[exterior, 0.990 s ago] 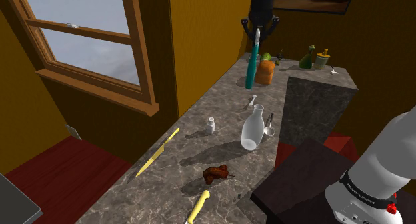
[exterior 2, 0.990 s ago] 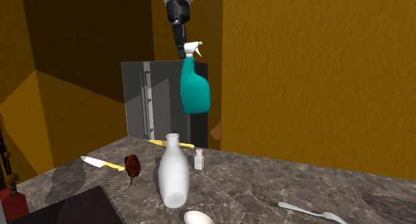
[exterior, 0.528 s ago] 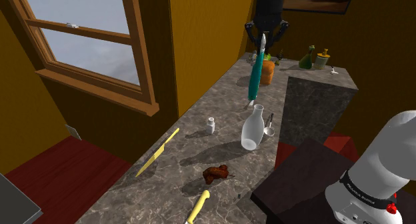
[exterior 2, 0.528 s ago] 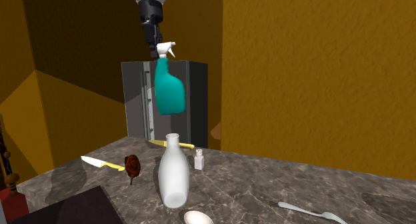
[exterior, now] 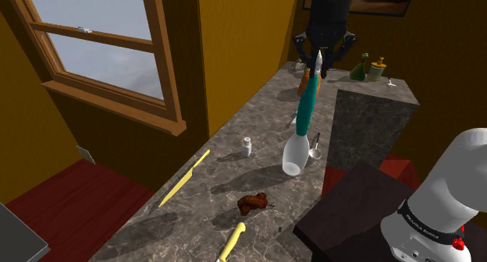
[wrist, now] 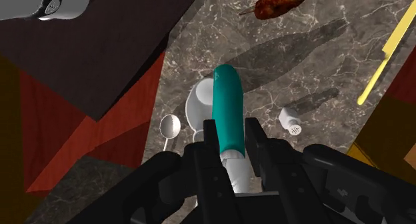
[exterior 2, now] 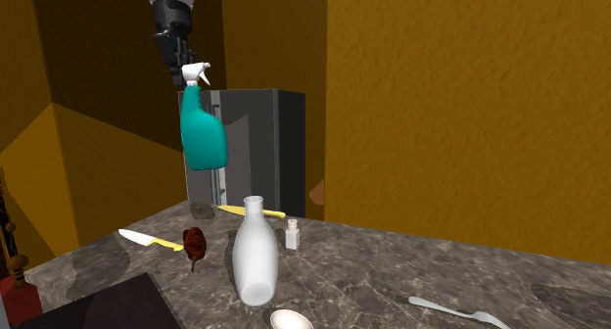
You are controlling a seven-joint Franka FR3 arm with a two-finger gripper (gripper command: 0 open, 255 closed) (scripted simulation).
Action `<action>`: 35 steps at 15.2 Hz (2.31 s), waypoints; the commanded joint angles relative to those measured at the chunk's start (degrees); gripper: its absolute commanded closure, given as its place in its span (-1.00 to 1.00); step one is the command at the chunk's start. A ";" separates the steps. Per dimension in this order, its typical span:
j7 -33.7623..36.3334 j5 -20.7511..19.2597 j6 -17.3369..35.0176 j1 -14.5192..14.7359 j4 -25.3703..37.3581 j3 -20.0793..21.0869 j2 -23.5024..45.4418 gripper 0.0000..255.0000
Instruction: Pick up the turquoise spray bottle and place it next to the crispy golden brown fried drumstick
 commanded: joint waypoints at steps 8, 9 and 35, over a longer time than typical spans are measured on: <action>10.24 6.35 -3.76 4.33 -2.35 7.13 -6.73 1.00; 11.49 7.09 -4.12 4.75 -2.29 8.05 -7.17 1.00; 23.89 16.95 4.16 9.42 -12.68 20.74 -11.84 1.00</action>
